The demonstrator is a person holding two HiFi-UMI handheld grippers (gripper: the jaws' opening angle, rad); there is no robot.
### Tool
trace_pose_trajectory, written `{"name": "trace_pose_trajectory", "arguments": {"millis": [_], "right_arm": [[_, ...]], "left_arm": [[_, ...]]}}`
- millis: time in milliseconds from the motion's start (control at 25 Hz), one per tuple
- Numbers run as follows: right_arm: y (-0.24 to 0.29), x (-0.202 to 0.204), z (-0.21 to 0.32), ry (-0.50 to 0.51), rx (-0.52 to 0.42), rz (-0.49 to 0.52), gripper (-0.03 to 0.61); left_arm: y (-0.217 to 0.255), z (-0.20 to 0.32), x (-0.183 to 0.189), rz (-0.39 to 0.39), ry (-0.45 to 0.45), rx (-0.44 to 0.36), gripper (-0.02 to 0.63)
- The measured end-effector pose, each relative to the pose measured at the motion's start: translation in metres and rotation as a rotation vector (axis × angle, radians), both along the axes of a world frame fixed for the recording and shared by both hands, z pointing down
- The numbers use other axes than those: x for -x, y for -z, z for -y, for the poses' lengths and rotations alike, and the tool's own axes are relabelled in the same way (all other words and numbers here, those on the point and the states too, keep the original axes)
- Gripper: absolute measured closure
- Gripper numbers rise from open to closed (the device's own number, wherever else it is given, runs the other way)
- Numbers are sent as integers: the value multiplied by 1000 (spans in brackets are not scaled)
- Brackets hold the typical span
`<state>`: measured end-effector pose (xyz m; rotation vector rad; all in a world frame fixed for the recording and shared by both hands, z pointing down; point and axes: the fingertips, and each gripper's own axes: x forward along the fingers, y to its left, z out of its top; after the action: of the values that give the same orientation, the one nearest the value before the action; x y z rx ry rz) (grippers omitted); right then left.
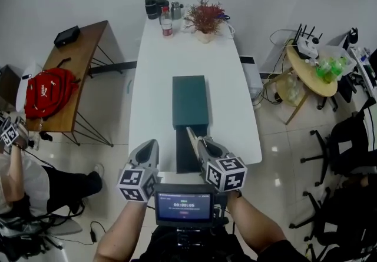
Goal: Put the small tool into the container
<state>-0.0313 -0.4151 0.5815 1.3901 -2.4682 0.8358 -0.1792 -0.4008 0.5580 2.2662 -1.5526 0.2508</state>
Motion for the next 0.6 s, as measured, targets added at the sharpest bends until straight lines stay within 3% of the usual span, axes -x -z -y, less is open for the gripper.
{"name": "trace_pose_trajectory", "arguments": {"millis": [320,600], "right_arm": [[-66,2,19,-40,106,-11,554],[-96,9,35,-80,133,-28,554]], "left_arm": [[-72,31,-6,4,-5,89,586],[-117,46,-7,-1,6,158,586]]}}
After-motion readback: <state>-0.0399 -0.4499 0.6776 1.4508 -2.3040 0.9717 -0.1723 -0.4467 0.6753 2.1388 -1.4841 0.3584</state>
